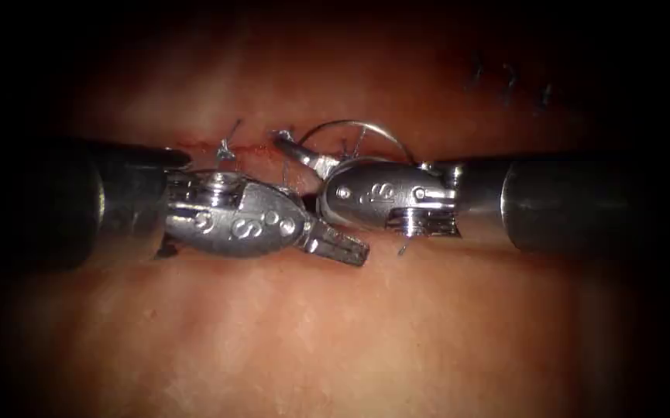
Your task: Wound Closure
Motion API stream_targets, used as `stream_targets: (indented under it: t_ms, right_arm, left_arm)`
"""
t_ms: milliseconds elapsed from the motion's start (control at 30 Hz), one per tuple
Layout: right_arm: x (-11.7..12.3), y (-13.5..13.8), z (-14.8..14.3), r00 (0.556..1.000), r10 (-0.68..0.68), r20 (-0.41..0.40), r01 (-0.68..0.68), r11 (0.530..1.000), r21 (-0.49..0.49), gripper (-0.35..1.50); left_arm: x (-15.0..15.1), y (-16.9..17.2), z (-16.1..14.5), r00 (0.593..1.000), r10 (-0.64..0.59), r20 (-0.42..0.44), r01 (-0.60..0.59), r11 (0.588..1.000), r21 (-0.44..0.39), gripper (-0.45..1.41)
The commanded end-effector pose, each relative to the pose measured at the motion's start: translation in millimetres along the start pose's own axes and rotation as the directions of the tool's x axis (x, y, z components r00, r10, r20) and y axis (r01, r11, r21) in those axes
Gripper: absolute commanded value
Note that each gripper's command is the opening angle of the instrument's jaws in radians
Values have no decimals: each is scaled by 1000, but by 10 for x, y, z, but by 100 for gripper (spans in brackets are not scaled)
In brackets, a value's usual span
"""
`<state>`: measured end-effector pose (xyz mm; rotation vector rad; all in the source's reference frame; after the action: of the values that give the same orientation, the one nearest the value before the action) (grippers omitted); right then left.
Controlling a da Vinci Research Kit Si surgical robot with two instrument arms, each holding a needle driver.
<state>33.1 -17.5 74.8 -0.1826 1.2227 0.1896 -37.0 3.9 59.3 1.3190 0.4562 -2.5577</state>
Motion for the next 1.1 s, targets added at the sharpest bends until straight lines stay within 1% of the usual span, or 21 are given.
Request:
stream_targets:
  t_ms: [33,100,133,167,200,233,267,367,400,467,600,667,700,733,767,800,833,900,1000,1100]
  right_arm:
    - [-2,2,9,1000,-3,-3,3,1000,0,135]
    - [-2,1,8,1000,-3,1,3,1000,0,125]
    - [-2,1,8,1000,-2,-2,2,1000,14,106]
    - [-2,1,7,1000,-1,-2,1,999,38,78]
    - [-2,1,6,1000,0,12,-1,998,65,31]
    - [-2,0,5,1000,0,14,-1,997,76,-11]
    - [-2,0,4,1000,0,10,0,997,81,-35]
    - [-3,1,3,1000,-3,6,3,994,112,-35]
    - [-4,1,3,1000,-6,18,4,993,116,-35]
    - [-5,2,1,999,-9,31,6,994,113,-35]
    - [-7,4,-2,999,-9,33,5,993,116,-35]
    - [-5,4,-3,1000,-9,26,6,996,91,-35]
    - [-2,4,-3,999,-8,33,6,997,78,-1]
    - [0,4,-4,999,4,40,-7,998,55,64]
    - [2,4,-5,999,17,42,-19,999,36,116]
    - [3,5,-6,999,24,38,-25,999,23,141]
    - [4,6,-8,999,25,28,-26,1000,6,148]
    - [4,5,-16,999,25,22,-25,1000,5,148]
    - [4,4,-30,999,23,34,-24,999,31,148]
    - [1,5,-48,999,26,47,-27,999,31,148]
  left_arm:
    - [-1,-6,5,1000,2,-2,-2,1000,0,-45]
    - [0,-5,5,1000,2,-2,-2,1000,0,-45]
    - [0,-5,6,1000,2,-2,-2,1000,0,-45]
    - [1,-5,6,1000,8,-2,-8,1000,0,-45]
    - [1,-5,6,1000,8,-2,-8,1000,0,-45]
    - [1,-5,6,1000,8,-2,-8,1000,0,-45]
    - [1,-5,6,1000,8,-2,-8,1000,0,-45]
    - [2,-4,6,1000,8,-2,-8,1000,0,-45]
    - [2,-4,6,1000,8,-2,-8,1000,0,-45]
    - [3,-4,6,1000,8,-2,-8,1000,0,-45]
    - [3,-3,5,1000,8,-4,-8,1000,-3,-45]
    - [2,-2,4,1000,9,-5,-9,1000,-4,-45]
    - [1,-1,1,1000,11,-7,-11,1000,-6,-45]
    - [1,-1,-1,1000,11,-8,-11,1000,-8,-45]
    - [0,-1,-4,1000,12,-10,-12,1000,-10,-45]
    - [-1,-1,-8,1000,12,-12,-12,1000,-13,-45]
    - [-1,-1,-10,1000,13,-12,-13,1000,-13,-45]
    - [-3,-1,-15,1000,14,-11,-14,1000,-12,-45]
    - [-6,1,-19,1000,16,-9,-16,1000,-10,-45]
    - [-10,2,-21,1000,19,-9,-19,1000,-12,-45]
